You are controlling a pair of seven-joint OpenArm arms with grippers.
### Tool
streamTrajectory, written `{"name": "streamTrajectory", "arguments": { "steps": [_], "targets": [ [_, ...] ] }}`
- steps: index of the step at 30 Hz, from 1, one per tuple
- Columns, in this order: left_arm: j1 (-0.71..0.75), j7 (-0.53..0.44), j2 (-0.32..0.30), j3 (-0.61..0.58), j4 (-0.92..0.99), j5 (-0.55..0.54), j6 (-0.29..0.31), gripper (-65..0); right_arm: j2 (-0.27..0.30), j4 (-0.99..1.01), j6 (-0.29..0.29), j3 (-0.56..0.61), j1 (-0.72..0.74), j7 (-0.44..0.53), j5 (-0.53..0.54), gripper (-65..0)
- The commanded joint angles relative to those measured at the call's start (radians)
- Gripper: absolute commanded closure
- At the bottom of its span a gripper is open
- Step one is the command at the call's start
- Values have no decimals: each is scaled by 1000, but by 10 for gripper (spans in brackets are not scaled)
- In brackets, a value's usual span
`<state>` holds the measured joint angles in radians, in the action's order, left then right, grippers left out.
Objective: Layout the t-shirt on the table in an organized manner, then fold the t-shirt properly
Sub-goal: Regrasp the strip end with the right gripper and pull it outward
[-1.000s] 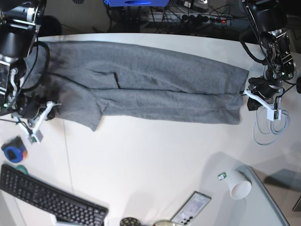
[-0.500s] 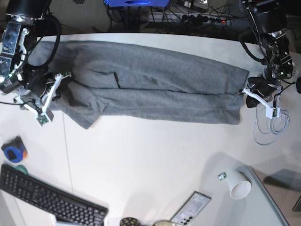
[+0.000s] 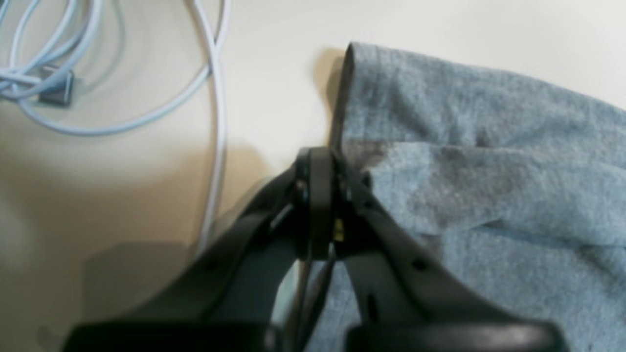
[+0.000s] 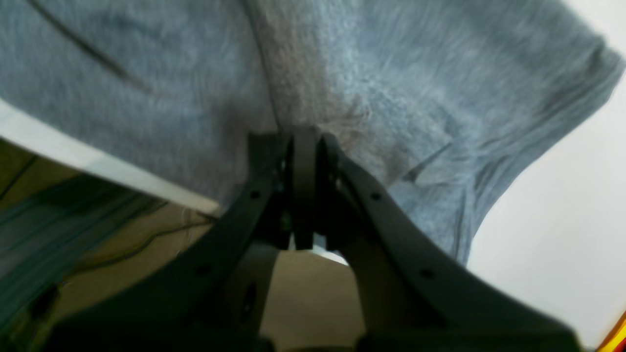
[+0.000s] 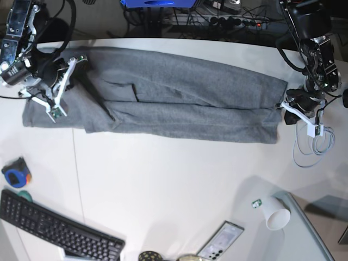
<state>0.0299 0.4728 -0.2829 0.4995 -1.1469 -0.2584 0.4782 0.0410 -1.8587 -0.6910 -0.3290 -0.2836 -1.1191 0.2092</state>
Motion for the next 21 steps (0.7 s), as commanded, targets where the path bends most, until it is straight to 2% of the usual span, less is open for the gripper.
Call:
{"name": "streamTrajectory", "arguments": {
  "steps": [1, 7, 14, 17, 21],
  "targets": [
    [-22, -21, -19, 1, -15, -11, 3, 0, 4, -17, -7, -2, 2, 0, 5, -11],
    [-23, -21, -19, 1, -15, -11, 3, 0, -11, 80, -7, -2, 13, 0, 5, -15],
    [-23, -21, -19, 1, -15, -11, 3, 0, -13, 92, -7, -2, 8, -3, 5, -18],
    [-23, -21, -19, 1, -15, -11, 3, 0, -13, 92, -7, 5, 8, -16, 5, -86],
    [-23, -21, -19, 1, -15, -11, 3, 0, -19, 92, -7, 3, 11, -62, 5, -228]
  ]
}}
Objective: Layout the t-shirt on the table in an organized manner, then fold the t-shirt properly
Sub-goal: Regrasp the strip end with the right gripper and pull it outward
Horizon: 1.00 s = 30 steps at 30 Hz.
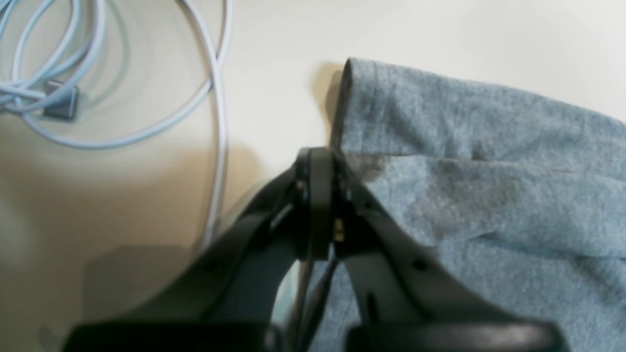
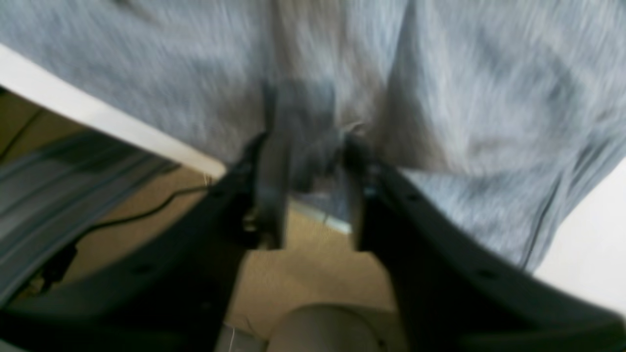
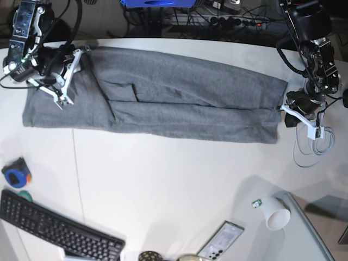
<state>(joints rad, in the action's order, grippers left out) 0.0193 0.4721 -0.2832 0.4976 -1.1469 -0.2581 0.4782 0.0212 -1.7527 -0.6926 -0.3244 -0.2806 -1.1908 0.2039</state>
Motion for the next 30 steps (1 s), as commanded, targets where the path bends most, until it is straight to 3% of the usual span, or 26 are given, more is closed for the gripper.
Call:
{"name": "streamTrajectory", "arguments": {
  "steps": [1, 3, 7, 12, 16, 21, 30],
  "targets": [
    [-12, -20, -18, 3, -15, -11, 3, 0, -11, -14, -6, -6, 10, 5, 10, -248],
    [-12, -20, -18, 5, -15, -11, 3, 0, -16, -34, -6, -8, 11, 9, 10, -255],
    [-11, -20, -18, 11, -20, -11, 3, 0, -16, -134, -6, -8, 11, 50, 10, -195],
    [-2, -20, -15, 2, -25, -11, 3, 0, -14, -43, -6, -3, 44, 205, 4, -3],
    [0, -20, -17, 2, -25, -11, 3, 0, -11, 122, -6, -17, 83, 220, 4, -9],
    [1, -20, -18, 2, -23, -11, 4, 0, -11, 241, -6, -40, 82, 308, 4, -9],
    [51, -13, -14, 0, -163, -19, 6, 0, -13, 21, -6, -95, 70, 315, 7, -14]
  ]
}}
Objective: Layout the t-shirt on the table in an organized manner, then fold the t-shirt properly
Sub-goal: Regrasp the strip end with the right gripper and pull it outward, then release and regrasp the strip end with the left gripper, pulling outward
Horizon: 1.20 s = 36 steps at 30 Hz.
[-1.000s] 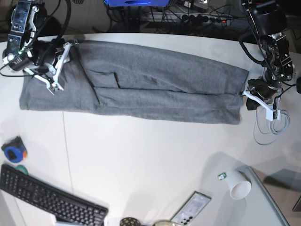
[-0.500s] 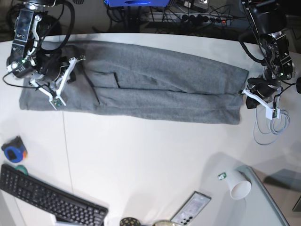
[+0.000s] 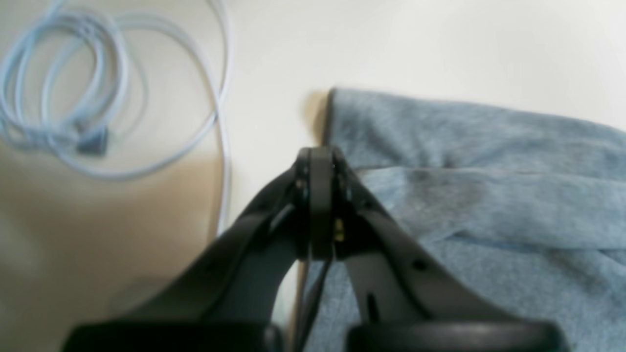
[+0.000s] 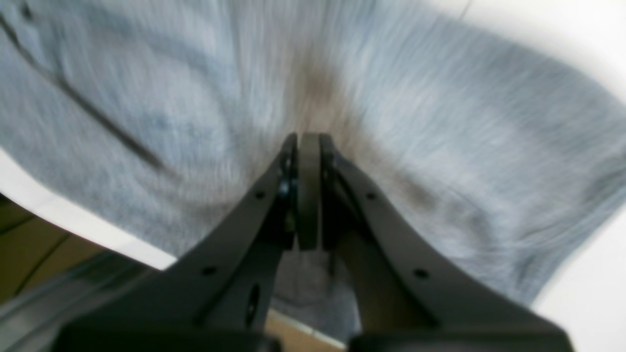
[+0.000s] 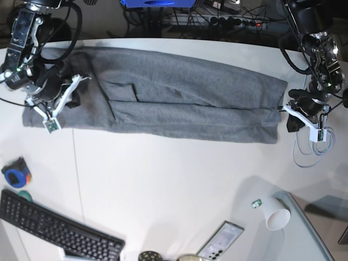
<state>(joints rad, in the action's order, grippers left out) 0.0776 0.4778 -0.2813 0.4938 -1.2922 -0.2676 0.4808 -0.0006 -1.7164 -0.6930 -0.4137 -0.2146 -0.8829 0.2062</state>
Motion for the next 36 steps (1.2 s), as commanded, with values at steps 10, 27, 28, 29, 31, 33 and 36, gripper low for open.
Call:
{"name": "streamTrajectory", "arguments": {
  "steps": [10, 27, 28, 29, 31, 33, 36],
  "targets": [
    [9, -20, -11, 13, -16, -11, 217, -620, 9, -20, -5, -50, 24, 6, 5, -15],
    [-89, -29, -32, 115, 356, -170, 217, -650, 9, 49, -5, -49, 24, 8, 5, -15],
    [-89, -29, -28, 104, 356, -170, 217, -650, 9, 49, -5, -49, 24, 8, 5, -15],
    [-89, -29, -26, 88, 354, -177, 217, -650, 9, 49, -5, -49, 24, 8, 5, -15],
    [-78, -29, -23, 70, 319, -178, 217, -650, 9, 49, -5, -49, 22, 8, 5, -15],
    [-48, -24, -16, 73, 259, -178, 217, -650, 9, 49, -5, -49, 20, 8, 5, -15],
    [-9, -20, -17, 75, 155, -178, 217, -597, 9, 49, -5, -49, 20, 8, 5, -15]
  ]
}}
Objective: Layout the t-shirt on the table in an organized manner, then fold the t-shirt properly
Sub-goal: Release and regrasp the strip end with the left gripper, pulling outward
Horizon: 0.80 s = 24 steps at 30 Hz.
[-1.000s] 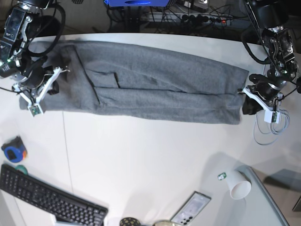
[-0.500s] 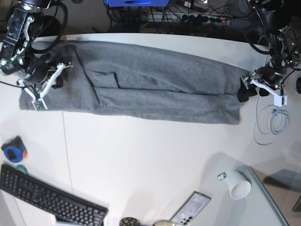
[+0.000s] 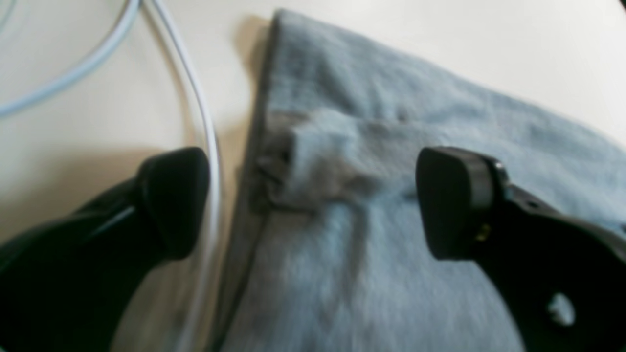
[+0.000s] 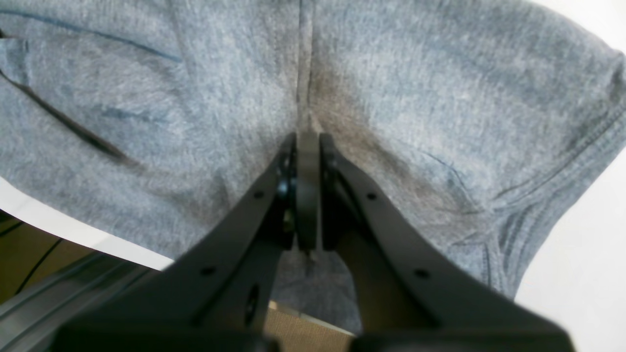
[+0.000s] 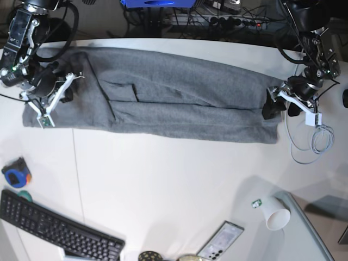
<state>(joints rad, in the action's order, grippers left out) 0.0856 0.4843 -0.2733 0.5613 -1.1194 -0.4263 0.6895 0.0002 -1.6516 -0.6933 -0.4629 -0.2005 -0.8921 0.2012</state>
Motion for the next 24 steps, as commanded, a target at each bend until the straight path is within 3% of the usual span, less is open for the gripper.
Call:
{"name": "streamTrajectory", "arguments": {
  "steps": [1, 8, 15, 20, 24],
  "targets": [
    [-10, -26, -27, 7, -49, -19, 9, -579, 8, -15, -5, 0, 6, 17, 10, -15],
    [3, -26, -21, 1, -141, -19, 9, -569, 8, -15, -5, 0, 11, 17, 10, -15],
    [-103, -34, 13, -2, 65, -12, 9, -564, 8, -15, -5, 0, 11, 17, 10, -15],
    [-111, -101, 4, -2, 137, -10, 9, -564, 8, -15, -5, 0, 9, 17, 10, -15],
    [-102, -140, -44, -4, 204, -10, 9, -564, 8, -14, -5, 0, 11, 17, 10, -15]
  ]
}}
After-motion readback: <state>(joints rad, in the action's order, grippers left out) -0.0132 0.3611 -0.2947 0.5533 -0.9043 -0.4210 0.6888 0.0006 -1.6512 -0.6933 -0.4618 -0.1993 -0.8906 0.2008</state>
